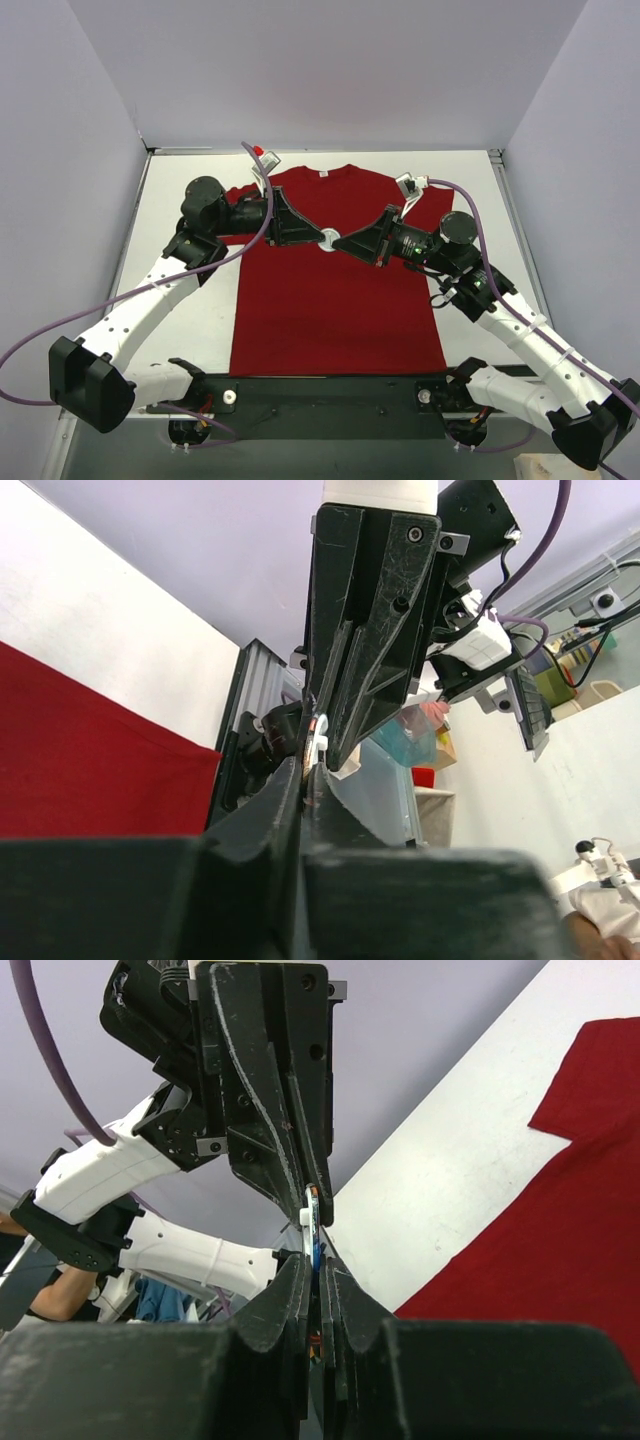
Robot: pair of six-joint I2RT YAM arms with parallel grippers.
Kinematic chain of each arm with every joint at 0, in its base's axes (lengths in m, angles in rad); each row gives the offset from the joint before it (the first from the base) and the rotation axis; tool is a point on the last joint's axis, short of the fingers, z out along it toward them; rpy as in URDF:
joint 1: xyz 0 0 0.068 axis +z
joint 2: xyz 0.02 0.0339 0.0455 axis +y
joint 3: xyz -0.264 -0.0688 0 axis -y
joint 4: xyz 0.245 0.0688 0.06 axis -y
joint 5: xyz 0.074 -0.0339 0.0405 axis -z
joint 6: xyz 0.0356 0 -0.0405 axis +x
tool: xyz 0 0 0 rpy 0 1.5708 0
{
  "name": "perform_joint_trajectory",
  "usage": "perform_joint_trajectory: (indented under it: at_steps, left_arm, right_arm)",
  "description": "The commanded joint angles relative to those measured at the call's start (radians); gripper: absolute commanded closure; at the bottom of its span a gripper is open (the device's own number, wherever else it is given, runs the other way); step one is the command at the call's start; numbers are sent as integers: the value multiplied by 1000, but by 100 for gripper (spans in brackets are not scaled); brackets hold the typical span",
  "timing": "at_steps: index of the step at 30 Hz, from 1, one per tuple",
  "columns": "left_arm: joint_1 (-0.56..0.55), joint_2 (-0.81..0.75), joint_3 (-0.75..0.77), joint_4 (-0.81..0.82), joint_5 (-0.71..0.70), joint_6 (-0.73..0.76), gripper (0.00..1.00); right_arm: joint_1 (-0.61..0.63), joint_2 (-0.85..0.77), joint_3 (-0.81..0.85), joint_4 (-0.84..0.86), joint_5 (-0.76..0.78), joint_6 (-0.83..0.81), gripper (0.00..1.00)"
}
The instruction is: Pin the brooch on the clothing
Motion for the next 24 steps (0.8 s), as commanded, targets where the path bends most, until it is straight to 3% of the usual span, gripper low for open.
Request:
perform_joint_trajectory:
  at_steps: [1, 5, 8, 9, 12, 15, 18, 24]
  left_arm:
    - [8, -25, 34, 21, -1, 5, 100]
    - [7, -34, 42, 17, -1, 6, 100]
    - [7, -56, 44, -16, -44, 31, 100]
    - [7, -74, 44, -28, -64, 42, 100]
    - [-5, -140, 28, -93, -193, 104, 100]
    - [-48, -223, -11, -105, -375, 157, 100]
    - [-91, -264, -33, -98, -475, 178, 100]
    - [-133, -237, -33, -78, -477, 170, 100]
  right_arm:
    - [5, -28, 42, 43, 0, -19, 100]
    - [5, -32, 54, 32, 15, -21, 100]
    - [4, -32, 68, 17, 40, -19, 68]
    - [2, -38, 74, 18, 46, -19, 44]
    - [0, -56, 76, 17, 74, -19, 13]
    - [0, -55, 71, 29, 75, -4, 4]
    - [2, -45, 53, 78, 59, 28, 4]
    - [7, -10, 42, 156, 34, 73, 8]
